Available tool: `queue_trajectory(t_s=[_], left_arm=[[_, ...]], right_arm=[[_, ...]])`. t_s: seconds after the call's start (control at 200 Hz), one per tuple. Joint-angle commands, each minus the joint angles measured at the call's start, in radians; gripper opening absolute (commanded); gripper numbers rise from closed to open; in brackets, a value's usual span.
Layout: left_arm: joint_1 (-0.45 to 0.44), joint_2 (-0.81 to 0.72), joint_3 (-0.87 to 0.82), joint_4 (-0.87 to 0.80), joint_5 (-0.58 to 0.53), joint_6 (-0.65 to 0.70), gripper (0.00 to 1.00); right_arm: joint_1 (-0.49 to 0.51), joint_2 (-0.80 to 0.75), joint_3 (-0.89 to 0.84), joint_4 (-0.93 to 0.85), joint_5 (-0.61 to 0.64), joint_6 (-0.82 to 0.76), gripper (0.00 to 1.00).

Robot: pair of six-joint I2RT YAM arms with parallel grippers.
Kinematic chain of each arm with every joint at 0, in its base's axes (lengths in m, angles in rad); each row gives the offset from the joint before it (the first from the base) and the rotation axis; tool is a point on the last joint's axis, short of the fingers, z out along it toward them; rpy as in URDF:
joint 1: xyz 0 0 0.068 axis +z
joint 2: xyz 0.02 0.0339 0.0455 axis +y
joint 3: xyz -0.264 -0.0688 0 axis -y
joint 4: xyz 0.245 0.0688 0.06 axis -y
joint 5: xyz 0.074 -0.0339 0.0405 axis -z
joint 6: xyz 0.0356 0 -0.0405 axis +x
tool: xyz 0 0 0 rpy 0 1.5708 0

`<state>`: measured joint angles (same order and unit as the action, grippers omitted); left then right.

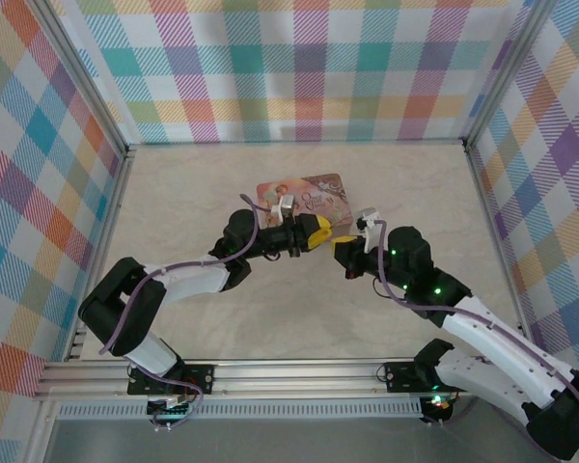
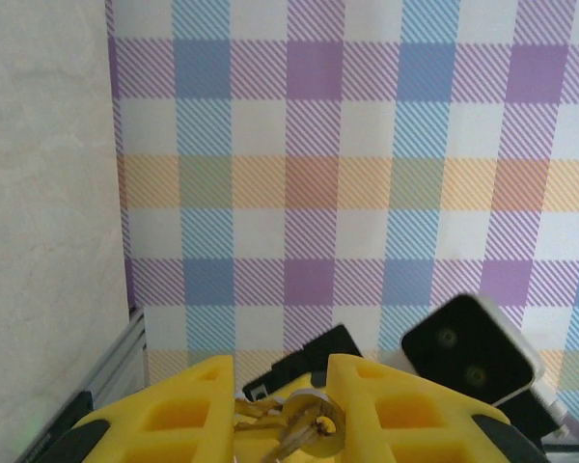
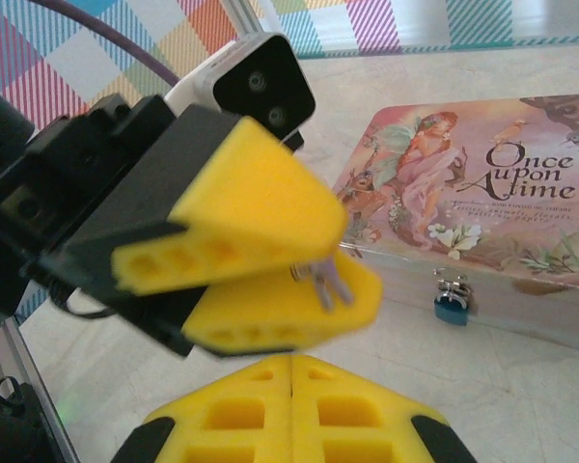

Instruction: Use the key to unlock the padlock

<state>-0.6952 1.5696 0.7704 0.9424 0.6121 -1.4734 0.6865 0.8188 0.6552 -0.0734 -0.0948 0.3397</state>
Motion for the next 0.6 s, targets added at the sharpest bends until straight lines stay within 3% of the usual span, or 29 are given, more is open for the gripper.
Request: queue_trajectory(t_s=[0.0,0.175,0.225,0.36,0.595], left_arm=[[0.011,-0.018,0.01,-0.015,-0.025,0.026,0.09],[0.011,-0.032,0.021,-0.055,-0.018,0.054,0.09],[0.011,-0.038,0.023,-0.08,-0.014,0.07,0.09],[0.011,-0.062,0.033,-0.16,0.001,0.124,0.1],[0.011,-0.156,0.059,-0.468,-0.022,0.319,0.14]], right_arm=[[-0.002,-0.027,-0.014,-0.021,-0.002,0.004,0.0],[-0.002,-0.027,-0.015,-0.016,0.001,0.014,0.0],[-0.002,-0.023,-0.011,-0.013,0.003,0.018,0.05],[-0.002,0.003,0.023,-0.035,0.01,0.001,0.34],[-0.011,0.019,0.029,-0.042,0.055,0.022,0.39]])
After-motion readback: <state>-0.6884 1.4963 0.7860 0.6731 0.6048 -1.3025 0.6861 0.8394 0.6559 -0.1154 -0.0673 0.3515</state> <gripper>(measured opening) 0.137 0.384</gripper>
